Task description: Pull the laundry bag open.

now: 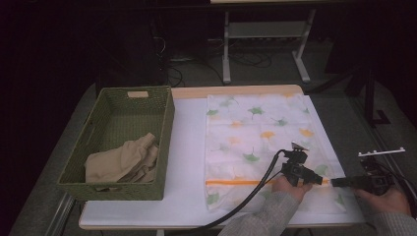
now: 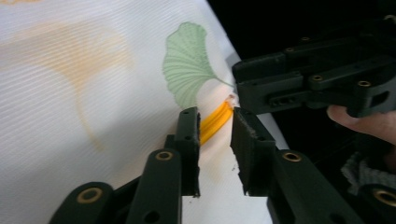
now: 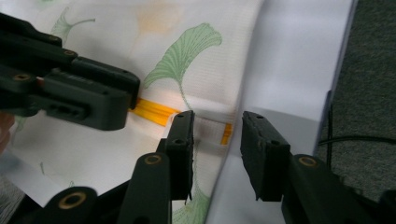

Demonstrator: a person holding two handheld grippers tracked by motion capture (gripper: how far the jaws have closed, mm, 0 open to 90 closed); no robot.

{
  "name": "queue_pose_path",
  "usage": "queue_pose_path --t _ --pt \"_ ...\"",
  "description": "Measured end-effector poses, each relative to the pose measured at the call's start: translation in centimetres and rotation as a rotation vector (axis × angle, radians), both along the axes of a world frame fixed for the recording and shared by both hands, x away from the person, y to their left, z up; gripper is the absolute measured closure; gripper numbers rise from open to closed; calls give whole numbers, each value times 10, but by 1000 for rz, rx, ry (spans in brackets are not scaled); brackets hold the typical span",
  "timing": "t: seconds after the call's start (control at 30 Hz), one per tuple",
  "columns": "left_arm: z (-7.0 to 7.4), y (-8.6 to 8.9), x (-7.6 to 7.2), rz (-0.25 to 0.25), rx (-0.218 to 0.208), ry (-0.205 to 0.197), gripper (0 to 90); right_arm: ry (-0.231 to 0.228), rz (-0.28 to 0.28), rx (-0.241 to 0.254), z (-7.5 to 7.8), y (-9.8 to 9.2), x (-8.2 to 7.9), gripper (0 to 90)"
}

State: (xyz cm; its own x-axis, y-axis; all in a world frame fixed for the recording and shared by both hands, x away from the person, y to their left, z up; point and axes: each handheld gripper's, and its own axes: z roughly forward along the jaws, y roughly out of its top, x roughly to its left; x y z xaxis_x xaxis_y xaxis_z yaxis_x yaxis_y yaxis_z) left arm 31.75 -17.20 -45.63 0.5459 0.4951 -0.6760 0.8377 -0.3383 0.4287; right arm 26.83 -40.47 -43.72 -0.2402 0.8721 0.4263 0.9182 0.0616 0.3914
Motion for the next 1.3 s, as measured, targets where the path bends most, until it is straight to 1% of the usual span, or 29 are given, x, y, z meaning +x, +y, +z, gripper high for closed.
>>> queue_pose_path --t 0.1,0.13,0.17,0.4,0.47,0.6,0.7,0.73,0.8,0.87,0.93,1.0,1.07,1.13,1.17,1.23,1.3 --pt "-5 -1 0 -4 14 16 737 0 1 -1 -1 1 0 633" --pt "-6 0 1 -8 10 19 739 -2 -1 1 -1 1 1 629" --pt "-7 0 1 -2 3 24 740 -2 -2 3 -1 1 1 626" --pt "-9 -2 0 -2 -4 22 766 -10 -7 -2 -2 4 1 632" --pt "-10 -2 0 -1 -9 24 767 -19 -8 -19 -2 5 1 688" --pt "-10 -2 0 4 -14 22 762 -33 -12 -60 -2 7 -1 770" --pt "-10 -2 0 6 -16 18 762 -38 -4 -59 -1 7 -1 812" --pt "-10 -2 -1 8 -16 18 762 -43 -5 -53 1 6 -2 821" --pt "-10 -2 0 7 -14 19 763 -58 -3 -25 3 5 -3 829" --pt "-11 -2 0 9 -15 19 774 -75 3 31 6 2 -5 830" --pt "-11 -1 -1 11 -17 17 775 -83 8 65 7 0 -5 822" --pt "-11 -1 -1 13 -18 19 781 -75 18 71 6 1 -5 812" --pt "-11 -1 -1 12 -18 17 781 -73 24 90 4 1 -4 793" --pt "-11 -1 -1 12 -18 18 781 -62 41 103 1 2 -3 748" --pt "-11 -1 -1 13 -17 18 781 -49 48 109 0 3 -2 726" --pt "-11 -1 0 11 -18 19 781 -42 50 91 -3 4 -1 726" --pt "-11 -1 0 11 -19 19 781 -40 40 89 -4 4 1 713"
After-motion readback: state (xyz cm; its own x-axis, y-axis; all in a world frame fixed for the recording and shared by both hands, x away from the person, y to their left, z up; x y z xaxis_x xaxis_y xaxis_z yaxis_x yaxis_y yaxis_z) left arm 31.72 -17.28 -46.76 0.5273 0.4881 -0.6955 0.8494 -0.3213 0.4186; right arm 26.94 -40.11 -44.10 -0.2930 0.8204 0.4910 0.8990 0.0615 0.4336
